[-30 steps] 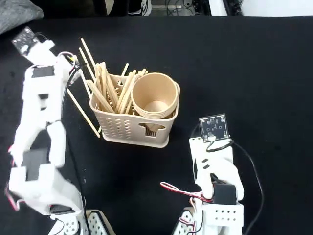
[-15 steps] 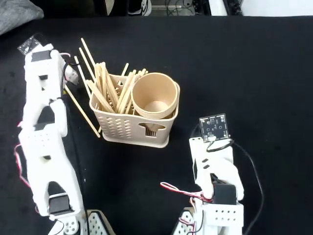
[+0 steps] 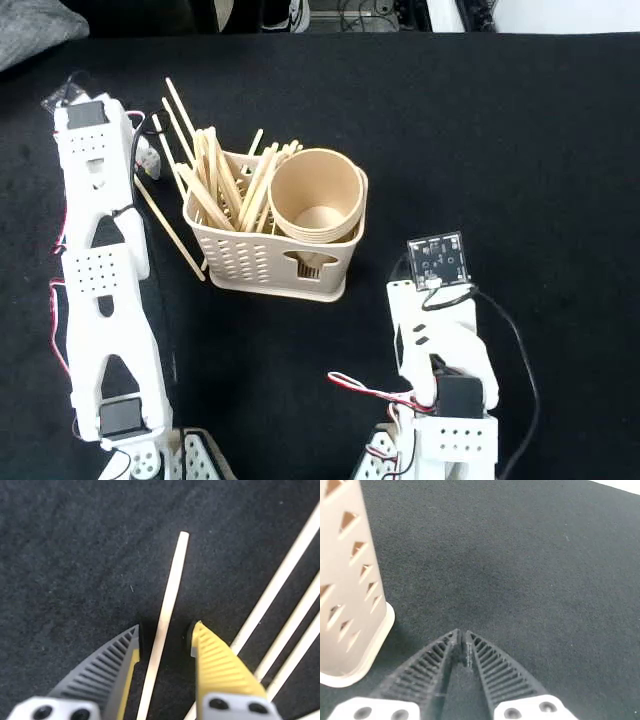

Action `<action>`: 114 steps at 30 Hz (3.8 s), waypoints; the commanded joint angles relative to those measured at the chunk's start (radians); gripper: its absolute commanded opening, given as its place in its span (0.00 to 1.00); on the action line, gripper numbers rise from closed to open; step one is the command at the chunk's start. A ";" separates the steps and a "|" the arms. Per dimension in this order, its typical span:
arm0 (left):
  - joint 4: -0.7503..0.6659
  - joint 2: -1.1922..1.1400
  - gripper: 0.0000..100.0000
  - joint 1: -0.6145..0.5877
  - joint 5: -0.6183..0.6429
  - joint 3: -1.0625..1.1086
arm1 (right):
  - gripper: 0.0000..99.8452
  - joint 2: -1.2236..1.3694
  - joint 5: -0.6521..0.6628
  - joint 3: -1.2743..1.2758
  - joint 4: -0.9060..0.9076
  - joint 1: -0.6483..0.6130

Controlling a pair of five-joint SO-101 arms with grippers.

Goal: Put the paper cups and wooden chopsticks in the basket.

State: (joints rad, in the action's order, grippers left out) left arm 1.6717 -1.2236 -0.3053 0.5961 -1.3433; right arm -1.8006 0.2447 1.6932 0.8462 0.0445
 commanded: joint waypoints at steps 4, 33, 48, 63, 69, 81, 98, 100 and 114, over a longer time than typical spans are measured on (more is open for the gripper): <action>0.014 -0.044 0.14 -0.042 -0.002 -0.147 | 0.01 -0.056 0.002 -0.007 0.003 0.014; 0.092 0.186 0.03 -0.012 -0.133 -0.081 | 0.01 -0.056 0.002 -0.007 0.002 0.014; 0.084 0.987 0.03 0.001 -0.138 0.653 | 0.01 -0.056 0.002 -0.007 0.003 0.012; -0.446 1.717 0.03 0.113 -0.276 1.411 | 0.01 -0.056 0.002 -0.007 0.003 0.008; -0.813 2.194 0.03 0.128 -0.381 1.814 | 0.01 -0.056 0.002 -0.007 0.003 0.008; -1.381 2.852 0.03 0.314 -0.385 2.350 | 0.01 -0.056 0.002 -0.007 0.003 0.008; -1.376 2.880 0.03 0.384 -0.393 2.493 | 0.01 -0.056 0.002 -0.007 0.003 0.009; -1.376 2.842 0.03 0.429 -0.442 2.502 | 0.01 -0.056 0.002 -0.007 0.003 0.011; -0.842 2.308 0.19 0.450 -0.384 2.037 | 0.01 -0.056 0.002 -0.007 0.003 0.012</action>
State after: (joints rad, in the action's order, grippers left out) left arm 0.6314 1.1699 0.1396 0.1972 0.9198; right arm -1.8006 0.2447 1.6932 0.8462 0.0445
